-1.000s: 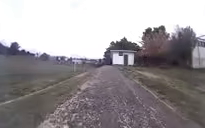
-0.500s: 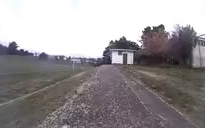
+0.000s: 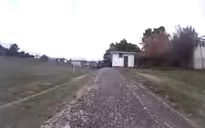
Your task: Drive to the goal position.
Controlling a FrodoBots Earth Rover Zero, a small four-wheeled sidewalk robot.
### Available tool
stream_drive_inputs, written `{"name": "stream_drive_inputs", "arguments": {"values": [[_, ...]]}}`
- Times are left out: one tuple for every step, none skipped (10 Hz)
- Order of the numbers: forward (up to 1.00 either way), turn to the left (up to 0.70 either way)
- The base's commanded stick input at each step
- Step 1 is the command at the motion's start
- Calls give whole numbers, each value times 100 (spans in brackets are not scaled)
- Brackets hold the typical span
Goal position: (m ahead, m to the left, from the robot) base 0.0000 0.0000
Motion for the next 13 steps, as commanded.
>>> {"name": "stream_drive_inputs", "arguments": {"values": [[60, 0], [60, 0], [60, 0], [60, 0], [60, 0], [60, 0], [60, 0], [60, 0], [60, 0], [60, 0], [60, 0], [60, 0], [60, 0]]}}
